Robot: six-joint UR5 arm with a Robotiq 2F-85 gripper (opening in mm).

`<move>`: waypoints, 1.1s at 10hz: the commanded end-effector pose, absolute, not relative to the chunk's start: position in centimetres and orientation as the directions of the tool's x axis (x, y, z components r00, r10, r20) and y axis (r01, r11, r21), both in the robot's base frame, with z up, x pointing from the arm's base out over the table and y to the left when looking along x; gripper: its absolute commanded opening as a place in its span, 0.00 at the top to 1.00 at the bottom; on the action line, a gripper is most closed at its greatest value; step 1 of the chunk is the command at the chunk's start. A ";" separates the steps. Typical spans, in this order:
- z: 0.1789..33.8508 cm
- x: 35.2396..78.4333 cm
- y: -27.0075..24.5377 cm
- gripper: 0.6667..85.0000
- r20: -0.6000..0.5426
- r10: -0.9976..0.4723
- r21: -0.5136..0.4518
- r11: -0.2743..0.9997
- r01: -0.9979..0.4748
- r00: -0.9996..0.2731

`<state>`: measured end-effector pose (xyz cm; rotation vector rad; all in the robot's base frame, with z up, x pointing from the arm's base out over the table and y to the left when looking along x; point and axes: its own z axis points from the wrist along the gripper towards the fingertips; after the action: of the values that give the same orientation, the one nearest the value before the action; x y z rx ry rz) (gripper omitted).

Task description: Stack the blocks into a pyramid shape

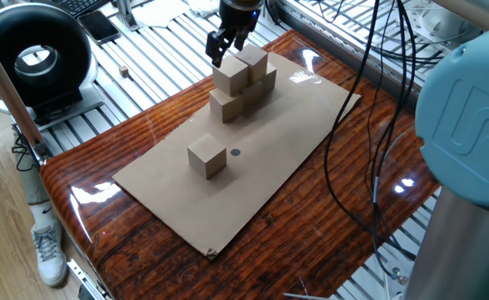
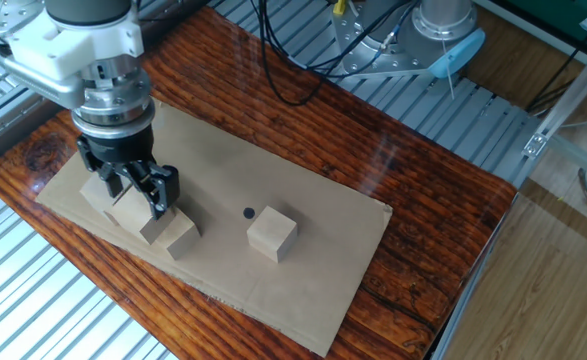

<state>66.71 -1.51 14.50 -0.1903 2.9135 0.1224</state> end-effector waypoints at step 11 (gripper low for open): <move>8.8 60.6 12.8 0.00 -0.163 0.128 0.202 0.975 0.094 -0.978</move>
<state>62.50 10.59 10.81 0.1104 2.9199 0.2753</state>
